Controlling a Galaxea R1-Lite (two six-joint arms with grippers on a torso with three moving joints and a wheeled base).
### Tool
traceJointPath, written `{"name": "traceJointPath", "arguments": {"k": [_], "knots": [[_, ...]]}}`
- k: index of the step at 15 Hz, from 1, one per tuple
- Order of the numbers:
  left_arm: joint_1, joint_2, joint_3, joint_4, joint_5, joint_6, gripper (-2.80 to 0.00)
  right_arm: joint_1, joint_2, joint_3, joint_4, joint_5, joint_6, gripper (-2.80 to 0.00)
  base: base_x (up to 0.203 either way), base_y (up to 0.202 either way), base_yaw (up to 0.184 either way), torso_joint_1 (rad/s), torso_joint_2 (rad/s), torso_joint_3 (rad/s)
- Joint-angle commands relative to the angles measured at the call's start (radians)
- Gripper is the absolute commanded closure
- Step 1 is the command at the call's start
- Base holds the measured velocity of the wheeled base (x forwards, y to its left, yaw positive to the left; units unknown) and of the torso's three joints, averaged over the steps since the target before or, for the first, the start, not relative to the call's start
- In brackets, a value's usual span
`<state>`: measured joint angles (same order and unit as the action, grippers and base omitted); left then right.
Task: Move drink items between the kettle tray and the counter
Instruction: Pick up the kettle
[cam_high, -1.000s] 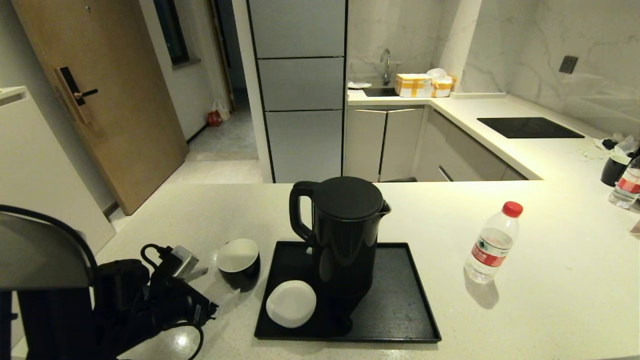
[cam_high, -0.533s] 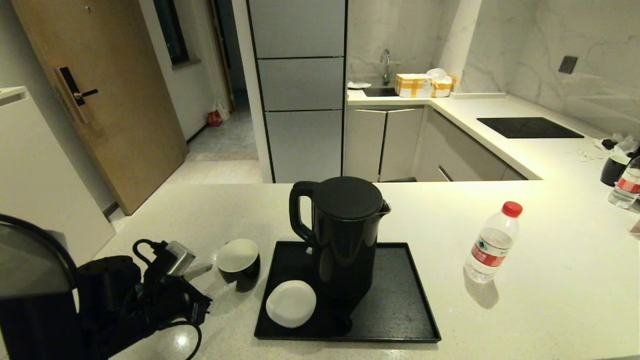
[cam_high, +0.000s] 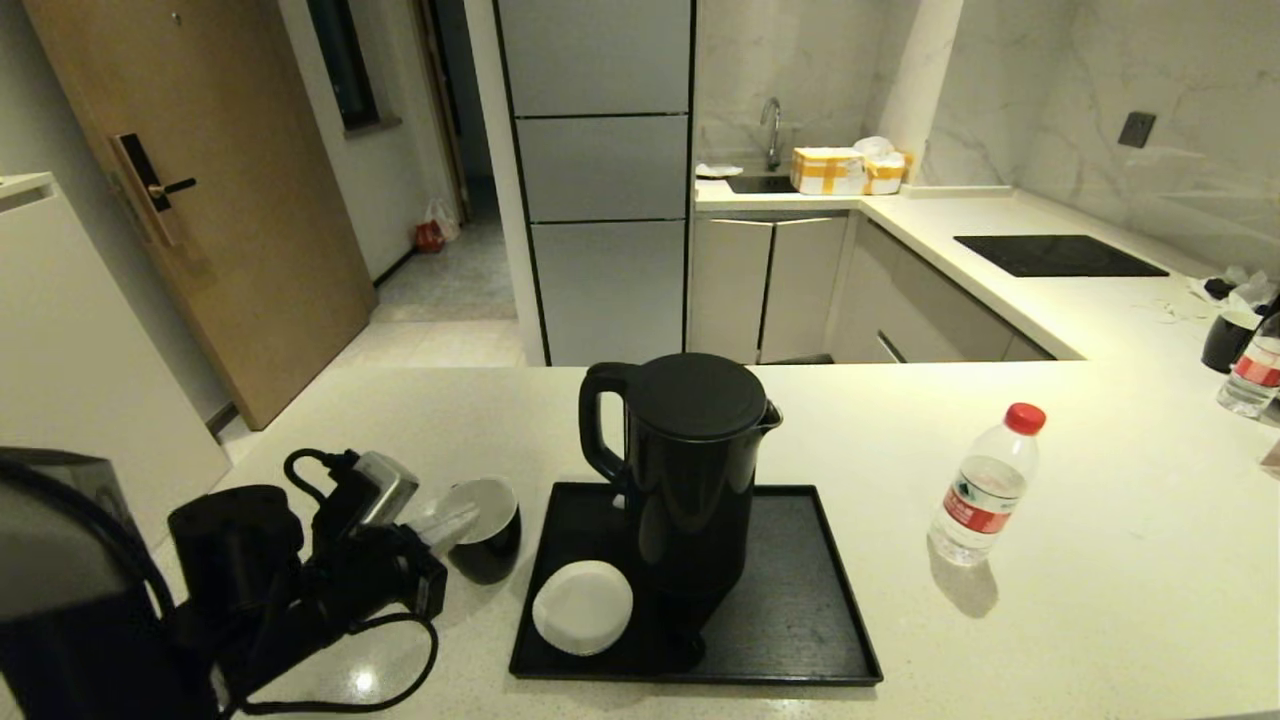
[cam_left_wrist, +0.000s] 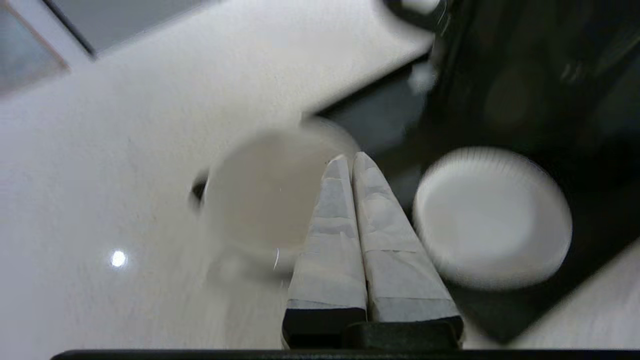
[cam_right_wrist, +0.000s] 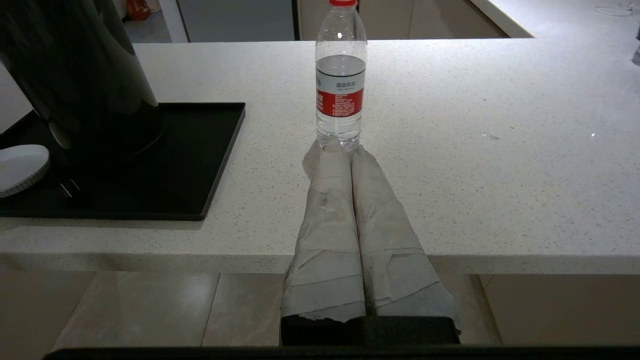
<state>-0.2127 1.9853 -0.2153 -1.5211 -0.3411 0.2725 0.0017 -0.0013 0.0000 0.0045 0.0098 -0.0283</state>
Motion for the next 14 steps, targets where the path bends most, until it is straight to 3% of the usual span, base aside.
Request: {"name": "traceJointPath", "arguments": {"k": [1,7,8,11,14], "knots": [[-0.064,0.019,-0.089,0.003,0.032,-0.020,0.00,0.000,0.001,0.000,0.000,-0.001,-0.001,0.00,0.000,0.000,0.000,0.000,0.00,0.000],[-0.132,0.022,-0.328,0.266,0.077,-0.035,0.00,0.000,0.001,0.000,0.000,0.001,-0.001,0.00,0.000,0.000,0.000,0.000,0.00,0.000],[-0.133,0.032,-0.368,0.295,0.077,-0.036,-2.80,0.000,0.001,0.000,0.000,-0.001,-0.001,0.00,0.000,0.000,0.000,0.000,0.00,0.000],[-0.134,0.081,-0.480,0.368,0.077,-0.037,-2.80,0.000,0.001,0.000,0.000,0.000,-0.001,0.00,0.000,0.000,0.000,0.000,0.00,0.000],[-0.141,0.159,-0.554,0.363,0.075,-0.037,-2.80,0.001,0.001,0.000,0.000,0.000,-0.001,0.00,0.000,0.000,0.000,0.000,0.00,0.000]]}}
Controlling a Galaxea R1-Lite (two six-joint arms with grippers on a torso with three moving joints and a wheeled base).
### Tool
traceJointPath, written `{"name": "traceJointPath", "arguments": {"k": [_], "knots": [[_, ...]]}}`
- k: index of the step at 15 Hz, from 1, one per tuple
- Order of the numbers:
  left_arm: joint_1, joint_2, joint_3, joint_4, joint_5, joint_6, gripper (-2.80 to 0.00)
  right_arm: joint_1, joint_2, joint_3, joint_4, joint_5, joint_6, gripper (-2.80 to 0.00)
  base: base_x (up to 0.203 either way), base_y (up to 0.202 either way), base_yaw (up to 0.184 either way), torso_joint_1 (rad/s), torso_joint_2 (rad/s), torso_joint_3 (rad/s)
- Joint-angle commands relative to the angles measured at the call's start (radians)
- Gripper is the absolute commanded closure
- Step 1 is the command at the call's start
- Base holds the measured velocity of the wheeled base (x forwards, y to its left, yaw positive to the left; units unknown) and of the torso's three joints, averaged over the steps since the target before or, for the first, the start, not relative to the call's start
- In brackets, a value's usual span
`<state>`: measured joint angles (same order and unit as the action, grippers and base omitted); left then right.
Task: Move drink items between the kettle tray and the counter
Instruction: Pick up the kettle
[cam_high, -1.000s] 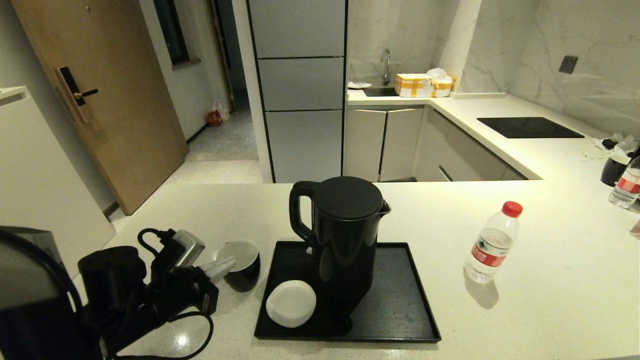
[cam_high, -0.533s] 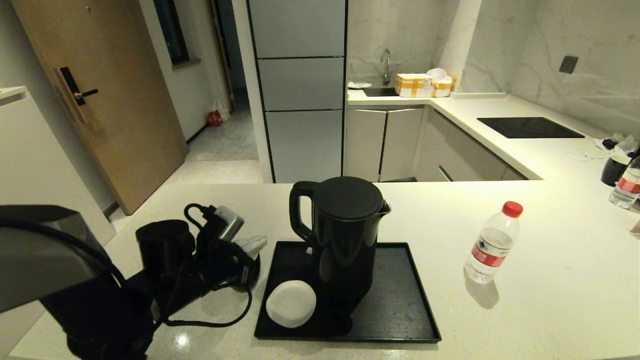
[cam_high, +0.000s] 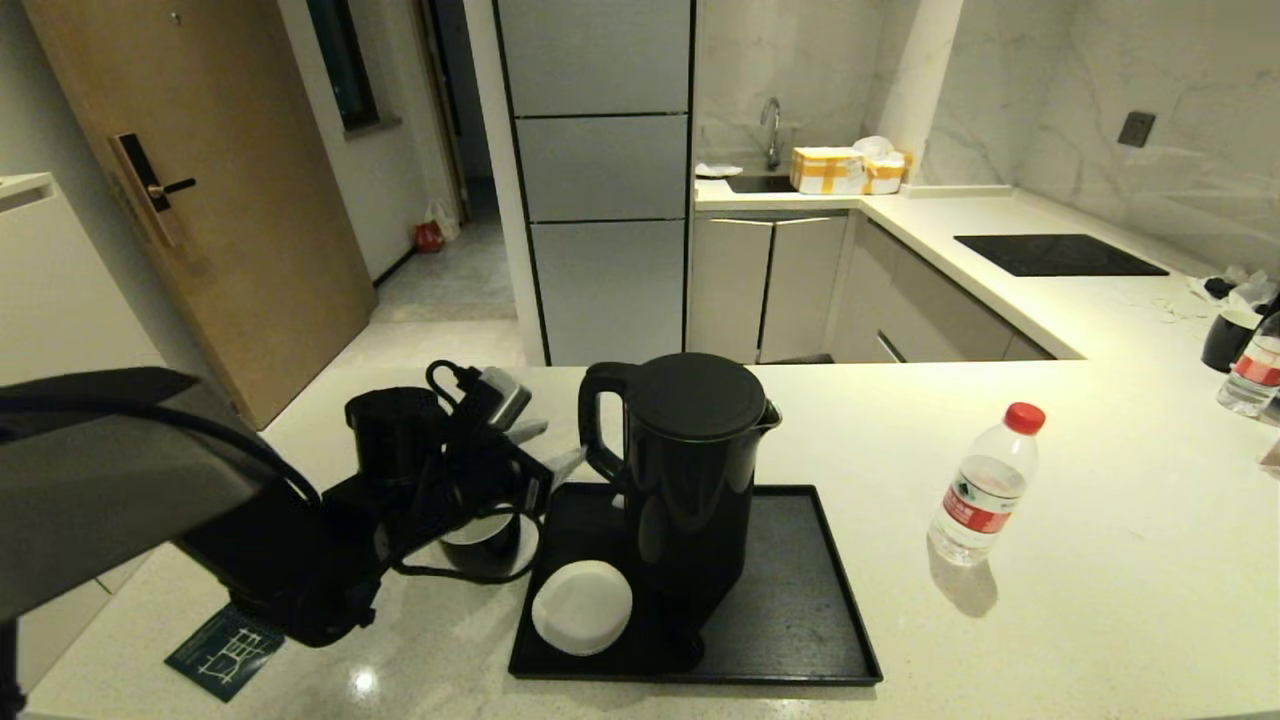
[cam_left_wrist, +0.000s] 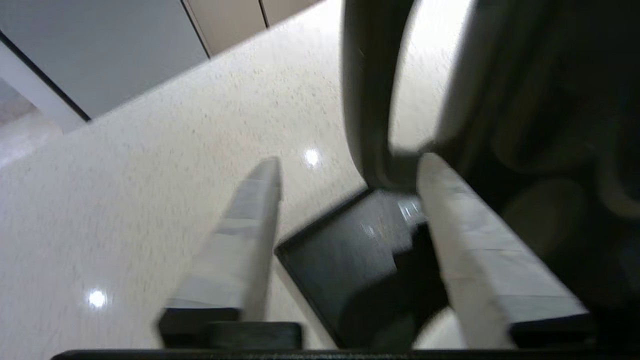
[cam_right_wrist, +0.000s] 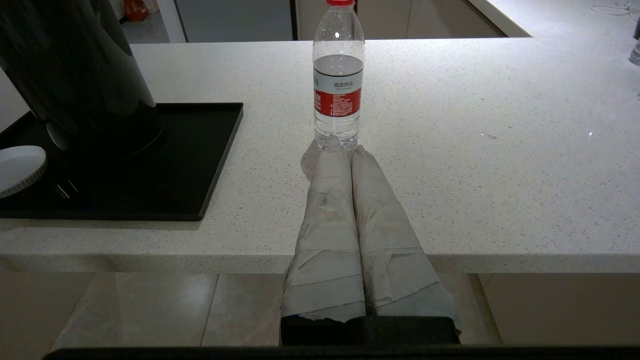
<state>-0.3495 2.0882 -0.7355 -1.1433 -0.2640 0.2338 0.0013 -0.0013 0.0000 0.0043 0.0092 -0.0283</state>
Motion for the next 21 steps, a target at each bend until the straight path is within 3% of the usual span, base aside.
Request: {"name": "traceJointPath", "arguments": {"k": [1,10,21], "knots": [[-0.010,0.077,-0.058,-0.032,0.001,0.002,-2.80,0.000,0.001,0.000,0.000,0.000,-0.001,0.00,0.000,0.000,0.000,0.000,0.00,0.000],[-0.040,0.156,-0.251,0.057,0.043,0.004,-2.80,0.000,0.001,0.000,0.000,0.000,-0.001,0.00,0.000,0.000,0.000,0.000,0.00,0.000],[-0.040,0.218,-0.365,0.095,0.045,0.005,-2.80,0.000,0.001,0.000,0.000,0.000,-0.001,0.00,0.000,0.000,0.000,0.000,0.00,0.000]]}}
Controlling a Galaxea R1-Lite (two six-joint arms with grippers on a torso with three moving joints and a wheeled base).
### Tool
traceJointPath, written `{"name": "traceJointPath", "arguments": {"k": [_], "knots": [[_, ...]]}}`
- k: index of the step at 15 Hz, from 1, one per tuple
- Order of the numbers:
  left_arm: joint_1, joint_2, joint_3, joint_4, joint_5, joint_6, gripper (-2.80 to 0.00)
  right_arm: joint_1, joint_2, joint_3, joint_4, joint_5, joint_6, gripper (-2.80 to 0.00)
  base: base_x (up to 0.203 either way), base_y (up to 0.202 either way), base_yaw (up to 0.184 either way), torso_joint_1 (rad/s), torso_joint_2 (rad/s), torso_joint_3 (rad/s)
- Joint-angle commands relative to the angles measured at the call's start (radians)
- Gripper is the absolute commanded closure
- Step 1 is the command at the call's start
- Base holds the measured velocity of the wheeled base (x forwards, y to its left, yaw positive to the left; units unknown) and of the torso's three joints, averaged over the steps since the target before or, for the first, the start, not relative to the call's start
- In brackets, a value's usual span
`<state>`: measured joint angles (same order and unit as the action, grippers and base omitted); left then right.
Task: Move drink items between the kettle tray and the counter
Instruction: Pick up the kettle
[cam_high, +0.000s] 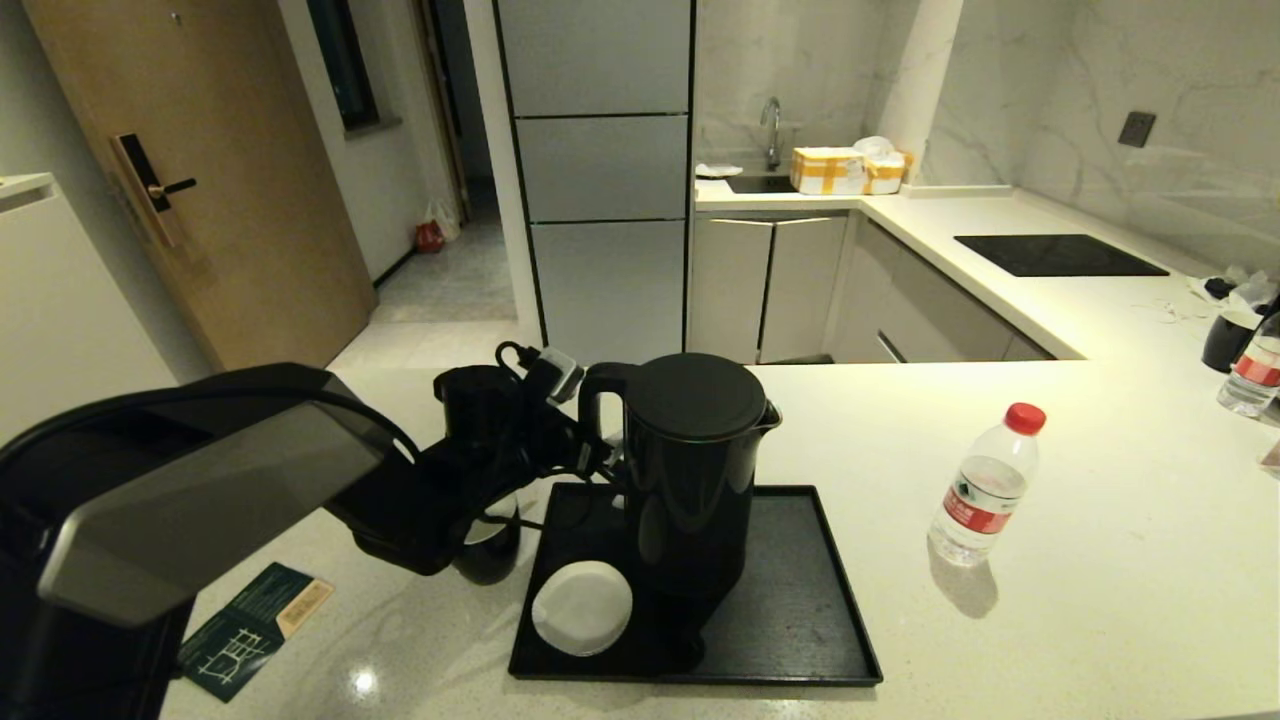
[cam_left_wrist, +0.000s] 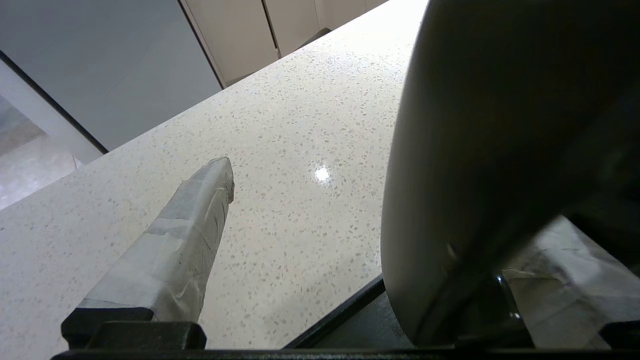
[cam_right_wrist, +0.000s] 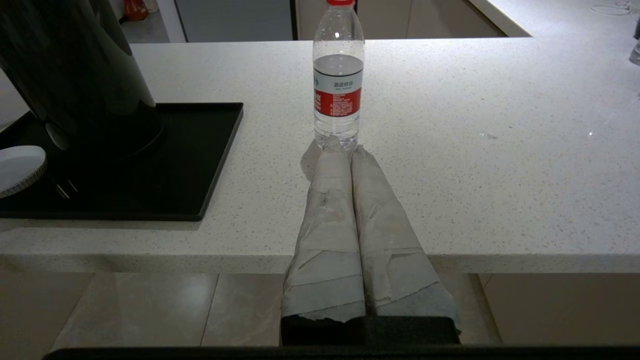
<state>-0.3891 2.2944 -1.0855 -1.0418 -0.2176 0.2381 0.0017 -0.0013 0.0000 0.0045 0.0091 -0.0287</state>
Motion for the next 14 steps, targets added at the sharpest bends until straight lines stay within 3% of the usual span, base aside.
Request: {"name": "traceJointPath", "arguments": {"k": [1,8,9,14], "knots": [[0.000,0.019,-0.033,0.000,0.000,0.001,-2.80,0.000,0.001,0.000,0.000,0.001,0.000,0.00,0.000,0.000,0.000,0.000,0.00,0.000],[-0.002,0.034,-0.067,0.026,0.008,0.007,-2.80,0.000,0.001,0.000,0.000,0.000,0.000,0.00,0.000,0.000,0.000,0.000,0.00,0.000],[-0.002,0.033,-0.066,0.026,0.014,0.007,0.00,0.000,0.001,0.000,0.000,0.000,0.000,0.00,0.000,0.000,0.000,0.000,0.00,0.000],[-0.004,0.010,-0.053,0.022,0.022,0.006,0.00,0.000,0.001,0.000,0.000,0.000,0.000,0.00,0.000,0.000,0.000,0.000,0.00,0.000]]}}
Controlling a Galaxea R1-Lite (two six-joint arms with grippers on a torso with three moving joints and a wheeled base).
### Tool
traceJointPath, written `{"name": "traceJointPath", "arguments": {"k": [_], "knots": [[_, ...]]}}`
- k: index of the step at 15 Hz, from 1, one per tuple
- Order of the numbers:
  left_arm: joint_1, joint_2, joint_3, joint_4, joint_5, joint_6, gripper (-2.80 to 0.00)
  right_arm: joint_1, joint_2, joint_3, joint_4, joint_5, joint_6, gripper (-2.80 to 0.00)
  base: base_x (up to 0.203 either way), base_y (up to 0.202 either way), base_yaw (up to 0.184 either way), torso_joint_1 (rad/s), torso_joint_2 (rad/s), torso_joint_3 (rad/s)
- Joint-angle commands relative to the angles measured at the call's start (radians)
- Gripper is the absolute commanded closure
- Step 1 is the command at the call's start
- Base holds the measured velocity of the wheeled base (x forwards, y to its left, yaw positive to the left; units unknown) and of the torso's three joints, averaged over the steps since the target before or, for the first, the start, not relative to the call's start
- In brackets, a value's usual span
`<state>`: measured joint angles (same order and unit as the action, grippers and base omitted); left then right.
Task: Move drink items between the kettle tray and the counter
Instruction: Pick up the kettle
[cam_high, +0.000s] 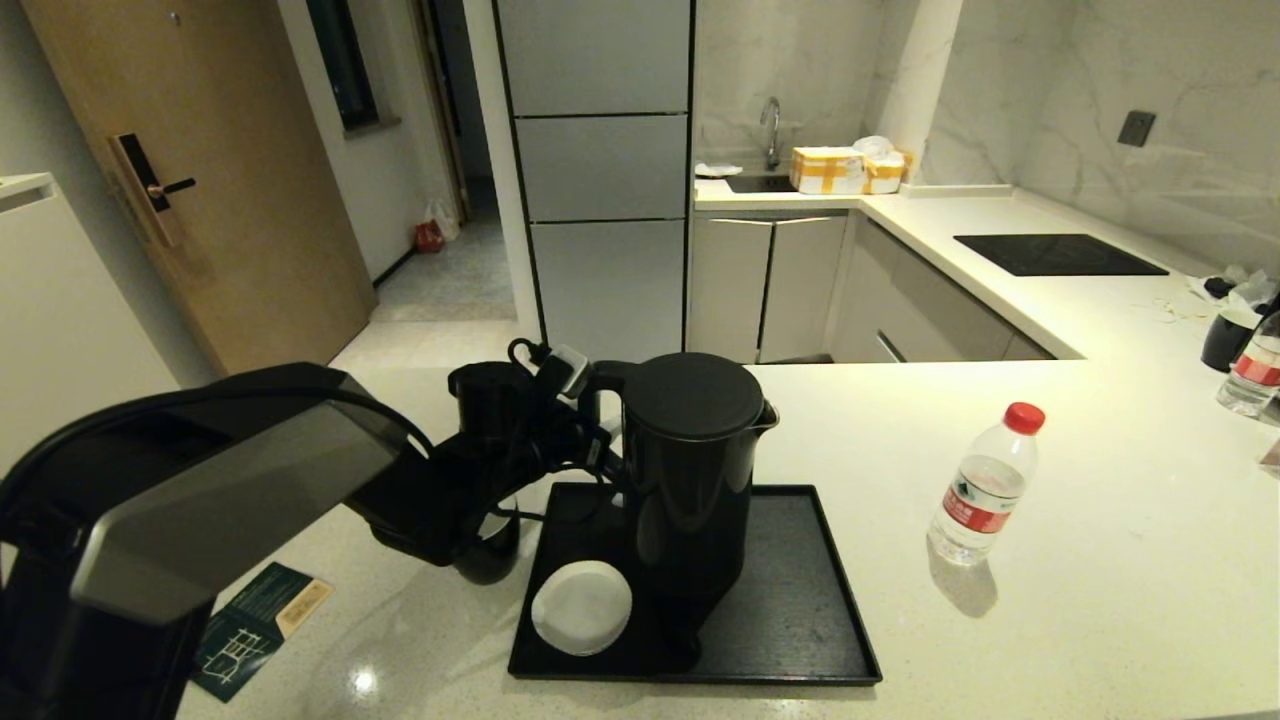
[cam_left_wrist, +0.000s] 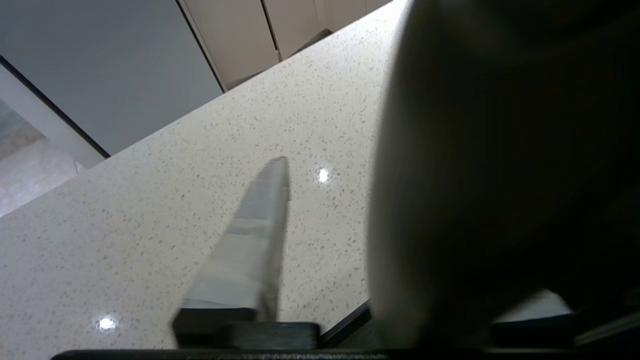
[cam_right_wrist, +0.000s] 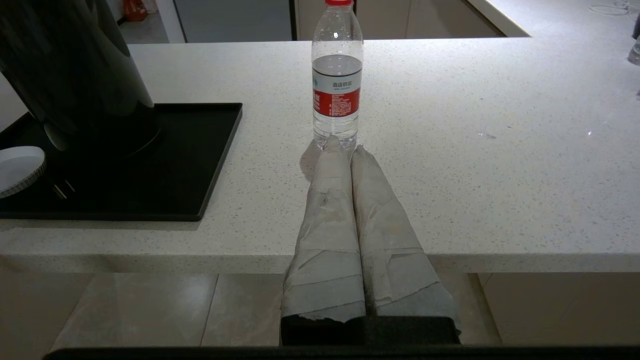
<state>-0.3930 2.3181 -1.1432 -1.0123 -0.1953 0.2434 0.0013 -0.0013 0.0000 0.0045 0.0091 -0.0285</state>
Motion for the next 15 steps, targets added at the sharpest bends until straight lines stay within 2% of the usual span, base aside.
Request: {"name": "traceJointPath", "arguments": {"k": [1,8,11,15], "knots": [[-0.004,-0.026,0.011,-0.012,0.000,-0.001,0.00,0.000,0.001,0.000,0.000,0.002,-0.001,0.00,0.000,0.000,0.000,0.000,0.00,0.000],[-0.021,-0.081,0.017,-0.009,0.014,-0.056,0.00,0.000,0.001,0.000,0.000,0.000,-0.001,0.00,0.000,0.000,0.000,0.000,0.00,0.000],[-0.037,-0.108,0.007,-0.001,0.016,-0.115,0.00,0.000,0.001,0.000,0.000,0.000,-0.001,0.00,0.000,0.000,0.000,0.000,0.00,0.000],[-0.046,-0.128,-0.023,0.020,0.036,-0.150,0.00,0.002,0.001,0.000,0.000,0.001,-0.001,0.00,0.000,0.000,0.000,0.000,0.00,0.000]]}}
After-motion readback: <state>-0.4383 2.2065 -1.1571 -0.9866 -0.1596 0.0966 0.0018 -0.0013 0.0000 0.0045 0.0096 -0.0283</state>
